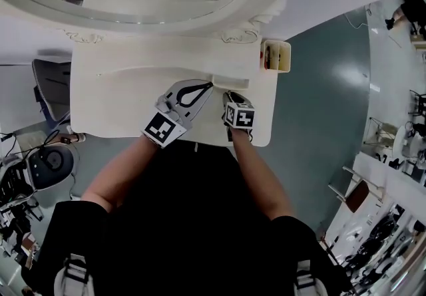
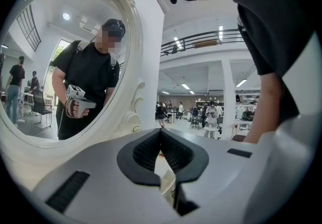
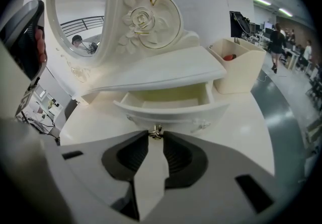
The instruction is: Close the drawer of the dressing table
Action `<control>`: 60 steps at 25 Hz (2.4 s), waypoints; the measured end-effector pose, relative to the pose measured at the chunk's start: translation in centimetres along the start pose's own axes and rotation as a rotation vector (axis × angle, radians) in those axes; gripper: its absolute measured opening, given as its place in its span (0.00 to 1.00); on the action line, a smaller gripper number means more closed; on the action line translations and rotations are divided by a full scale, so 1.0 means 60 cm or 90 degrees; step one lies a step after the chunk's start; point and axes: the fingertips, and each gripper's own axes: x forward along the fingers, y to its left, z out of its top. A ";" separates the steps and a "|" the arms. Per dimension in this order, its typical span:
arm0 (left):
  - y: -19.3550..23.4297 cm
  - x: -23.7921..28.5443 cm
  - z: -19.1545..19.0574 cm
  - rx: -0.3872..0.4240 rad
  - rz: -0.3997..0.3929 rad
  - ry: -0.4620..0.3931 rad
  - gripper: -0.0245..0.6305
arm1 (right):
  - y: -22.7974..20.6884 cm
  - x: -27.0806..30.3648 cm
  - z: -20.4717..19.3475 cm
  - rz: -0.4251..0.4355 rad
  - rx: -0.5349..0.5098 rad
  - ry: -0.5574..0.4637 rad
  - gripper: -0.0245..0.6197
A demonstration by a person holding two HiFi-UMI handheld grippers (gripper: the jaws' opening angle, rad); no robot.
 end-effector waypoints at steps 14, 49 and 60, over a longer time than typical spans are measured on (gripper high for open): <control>0.011 0.009 -0.005 -0.006 0.002 0.006 0.03 | -0.021 0.030 0.054 -0.009 -0.005 -0.007 0.19; -0.049 -0.005 0.015 0.005 0.047 0.018 0.03 | 0.027 -0.163 0.145 0.096 -0.091 -0.231 0.19; -0.090 -0.009 0.065 0.017 0.073 -0.003 0.03 | 0.097 -0.364 0.214 0.185 -0.213 -0.412 0.15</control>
